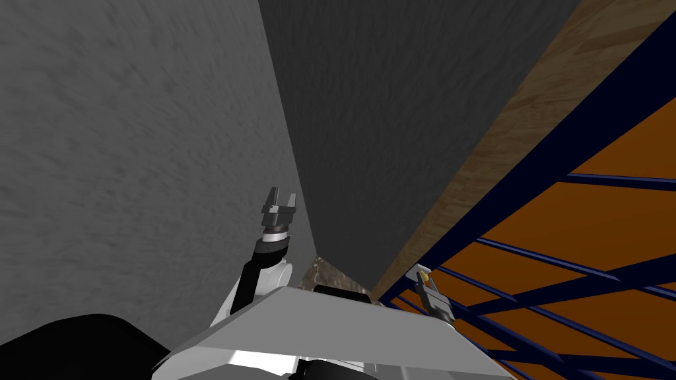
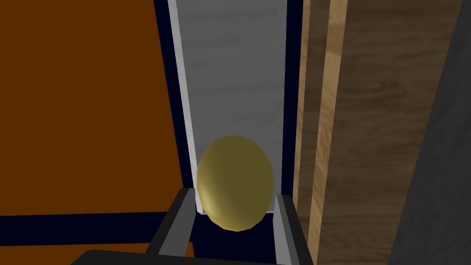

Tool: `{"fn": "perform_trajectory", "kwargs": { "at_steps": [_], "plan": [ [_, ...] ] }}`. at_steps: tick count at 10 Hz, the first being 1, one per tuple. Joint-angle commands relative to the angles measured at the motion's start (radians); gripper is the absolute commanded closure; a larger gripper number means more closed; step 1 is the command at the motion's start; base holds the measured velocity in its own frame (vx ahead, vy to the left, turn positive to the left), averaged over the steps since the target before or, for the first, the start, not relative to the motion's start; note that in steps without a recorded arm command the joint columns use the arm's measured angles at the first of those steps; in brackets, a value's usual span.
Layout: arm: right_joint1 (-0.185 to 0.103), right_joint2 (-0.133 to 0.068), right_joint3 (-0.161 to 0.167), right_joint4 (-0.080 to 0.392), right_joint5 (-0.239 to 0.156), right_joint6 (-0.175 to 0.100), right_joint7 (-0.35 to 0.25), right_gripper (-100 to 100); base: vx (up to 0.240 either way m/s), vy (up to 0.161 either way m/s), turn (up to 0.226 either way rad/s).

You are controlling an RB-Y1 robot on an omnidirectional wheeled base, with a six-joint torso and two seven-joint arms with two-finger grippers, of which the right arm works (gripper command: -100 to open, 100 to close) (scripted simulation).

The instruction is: Pull the door open

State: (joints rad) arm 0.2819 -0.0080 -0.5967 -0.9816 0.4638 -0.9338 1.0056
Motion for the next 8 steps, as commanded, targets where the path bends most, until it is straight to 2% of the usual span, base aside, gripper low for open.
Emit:
{"fn": "perform_trajectory", "kwargs": {
  "at_steps": [1, 2, 4, 5, 7, 8],
  "plan": [
    [0.004, -0.005, 0.005, 0.000, -0.016, 0.001, -0.050, 100, -0.037, -0.004, 0.047],
    [0.004, -0.005, 0.005, 0.000, -0.016, 0.001, -0.057, 100, -0.024, -0.002, 0.016],
    [0.005, -0.012, 0.014, 0.002, -0.037, 0.001, -0.117, 100, -0.025, -0.001, 0.045],
    [0.005, -0.012, 0.014, 0.002, -0.037, 0.001, -0.123, 100, -0.024, -0.005, 0.022],
    [0.008, -0.020, 0.025, 0.005, -0.065, 0.000, -0.188, 100, -0.036, -0.004, 0.057],
    [0.008, -0.020, 0.025, 0.005, -0.065, 0.000, -0.200, 100, -0.033, -0.004, 0.029]
  ]
}}
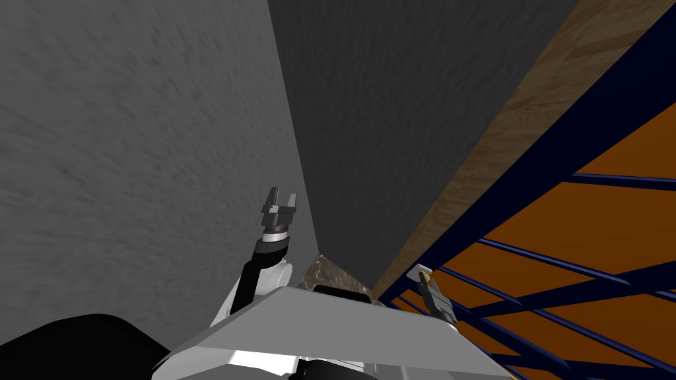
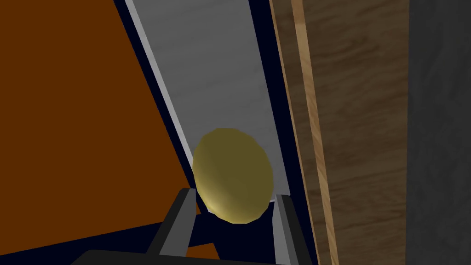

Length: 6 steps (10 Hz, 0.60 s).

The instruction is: Pull the door open

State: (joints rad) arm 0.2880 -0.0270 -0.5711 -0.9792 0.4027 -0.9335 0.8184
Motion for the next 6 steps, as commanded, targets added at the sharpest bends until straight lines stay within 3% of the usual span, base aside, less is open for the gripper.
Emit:
{"fn": "perform_trajectory", "kwargs": {
  "at_steps": [1, 6],
  "plan": [
    [0.003, -0.005, 0.005, 0.004, -0.017, 0.000, -0.050, 100, -0.033, -0.005, 0.048],
    [0.006, -0.018, 0.024, 0.008, -0.065, -0.001, -0.170, 100, -0.033, -0.001, 0.048]
  ]
}}
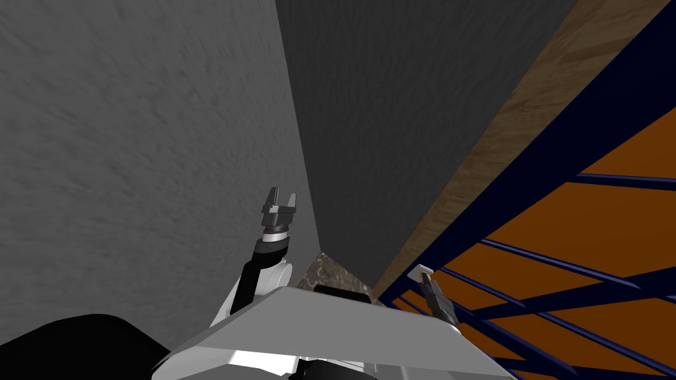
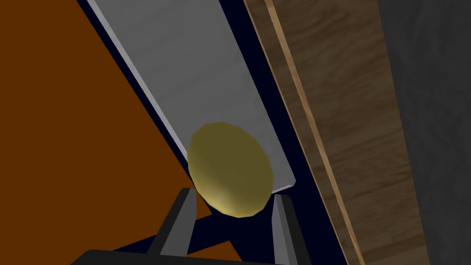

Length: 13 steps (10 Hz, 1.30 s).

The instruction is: Pull the door open

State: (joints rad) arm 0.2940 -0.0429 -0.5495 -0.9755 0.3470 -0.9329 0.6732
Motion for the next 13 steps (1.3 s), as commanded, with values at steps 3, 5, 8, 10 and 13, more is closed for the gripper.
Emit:
{"fn": "perform_trajectory", "kwargs": {
  "at_steps": [3, 5, 8, 10, 13],
  "plan": [
    [0.003, -0.012, 0.016, 0.007, -0.044, -0.002, -0.101, 100, -0.039, -0.006, 0.064],
    [0.004, -0.017, 0.024, 0.009, -0.062, -0.002, -0.146, 100, -0.039, -0.001, 0.039],
    [0.008, -0.027, 0.040, 0.013, -0.102, -0.003, -0.223, 100, -0.048, 0.000, 0.068],
    [0.009, -0.032, 0.048, 0.014, -0.122, -0.003, -0.269, 100, -0.040, -0.004, 0.052],
    [0.012, -0.042, 0.065, 0.018, -0.164, -0.003, -0.347, 100, -0.048, -0.003, 0.072]
  ]
}}
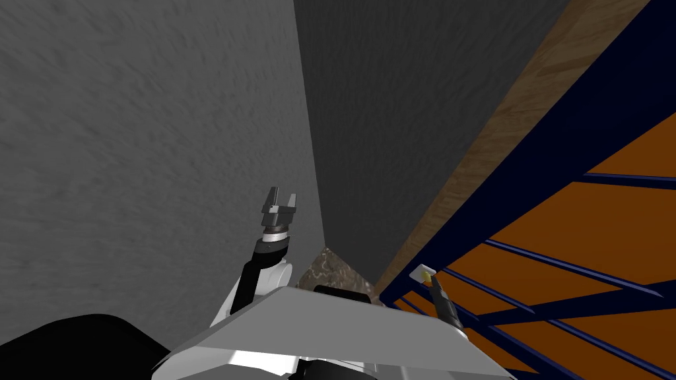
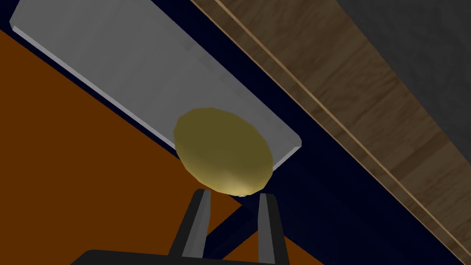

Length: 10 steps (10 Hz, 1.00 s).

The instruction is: Pull the door open

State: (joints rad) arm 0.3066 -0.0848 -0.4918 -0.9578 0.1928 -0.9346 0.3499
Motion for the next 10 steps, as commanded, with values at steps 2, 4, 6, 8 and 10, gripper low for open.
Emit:
{"fn": "perform_trajectory", "kwargs": {
  "at_steps": [2, 4, 6, 8, 10],
  "plan": [
    [0.003, -0.002, -0.004, 0.003, 0.006, -0.007, 0.022, -100, -0.028, 0.005, -0.008],
    [0.007, -0.001, -0.012, 0.004, 0.022, -0.012, 0.072, -100, -0.009, 0.030, -0.037],
    [0.011, 0.001, -0.023, 0.007, 0.043, -0.020, 0.130, -100, -0.012, 0.038, -0.043],
    [0.014, 0.003, -0.029, 0.008, 0.054, -0.024, 0.170, -100, -0.016, 0.029, -0.031],
    [0.019, 0.007, -0.041, 0.010, 0.079, -0.033, 0.234, -100, -0.012, 0.029, -0.043]
  ]
}}
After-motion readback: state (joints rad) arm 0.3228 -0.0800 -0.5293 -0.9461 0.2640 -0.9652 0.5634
